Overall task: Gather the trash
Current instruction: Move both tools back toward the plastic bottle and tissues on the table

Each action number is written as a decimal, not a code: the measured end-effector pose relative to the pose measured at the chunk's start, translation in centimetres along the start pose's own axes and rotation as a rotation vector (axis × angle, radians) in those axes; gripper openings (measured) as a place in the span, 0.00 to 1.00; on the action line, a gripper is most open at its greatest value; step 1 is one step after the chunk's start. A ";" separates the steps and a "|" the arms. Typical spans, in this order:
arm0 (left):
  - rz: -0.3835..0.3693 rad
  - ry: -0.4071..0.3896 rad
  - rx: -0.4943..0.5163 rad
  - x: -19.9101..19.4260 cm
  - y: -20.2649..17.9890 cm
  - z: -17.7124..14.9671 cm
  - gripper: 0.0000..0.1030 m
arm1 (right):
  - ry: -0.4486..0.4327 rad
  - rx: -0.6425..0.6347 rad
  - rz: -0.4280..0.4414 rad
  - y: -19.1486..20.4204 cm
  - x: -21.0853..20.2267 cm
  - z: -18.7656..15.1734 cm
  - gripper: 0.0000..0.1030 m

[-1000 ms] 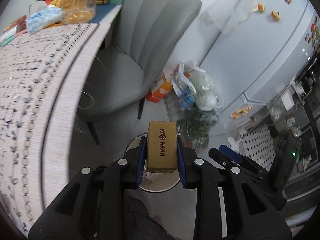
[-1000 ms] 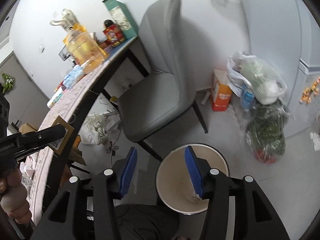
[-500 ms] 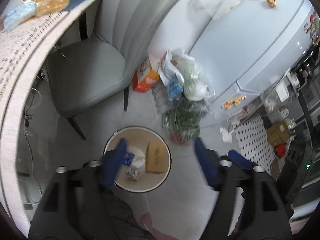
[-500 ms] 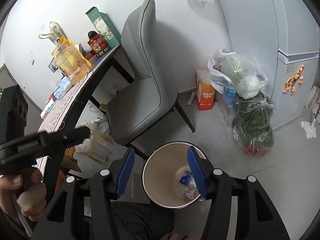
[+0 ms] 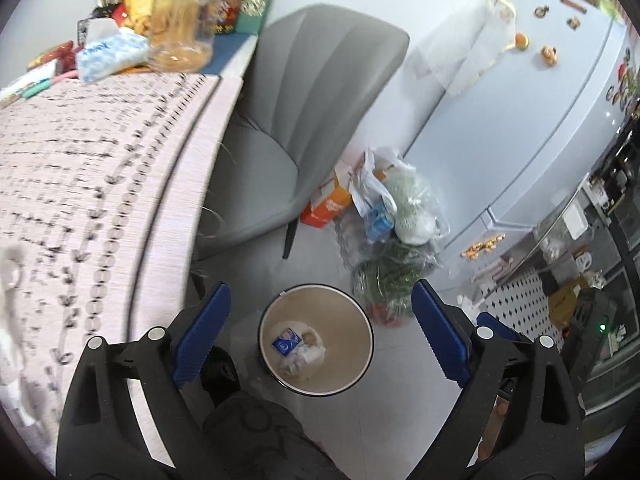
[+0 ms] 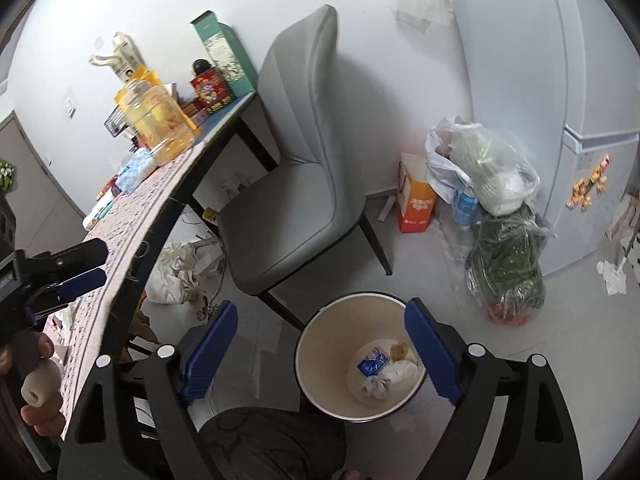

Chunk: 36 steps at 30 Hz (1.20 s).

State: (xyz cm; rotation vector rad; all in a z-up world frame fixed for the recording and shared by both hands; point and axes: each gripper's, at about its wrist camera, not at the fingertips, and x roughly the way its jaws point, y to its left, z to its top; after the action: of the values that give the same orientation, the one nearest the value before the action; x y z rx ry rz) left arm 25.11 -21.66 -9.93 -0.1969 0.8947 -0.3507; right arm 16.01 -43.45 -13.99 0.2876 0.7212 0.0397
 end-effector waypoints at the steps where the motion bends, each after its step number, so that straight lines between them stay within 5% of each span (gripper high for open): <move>1: 0.002 -0.014 -0.007 -0.8 0.4 -0.1 0.88 | -0.002 -0.010 0.004 0.6 -0.1 0.1 0.83; 17: 0.061 -0.231 -0.105 -11.7 7.0 -1.1 0.92 | -0.076 -0.173 0.121 12.7 -3.1 0.8 0.92; 36: 0.170 -0.318 -0.307 -19.1 18.3 -5.9 0.92 | 0.003 -0.375 0.235 25.2 -3.4 -3.5 0.92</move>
State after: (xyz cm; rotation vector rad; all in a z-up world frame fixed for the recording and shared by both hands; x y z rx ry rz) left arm 13.40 2.39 -5.38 -0.4442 0.6411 -0.0184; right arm 12.77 -18.81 -7.43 0.0114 0.6655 0.3950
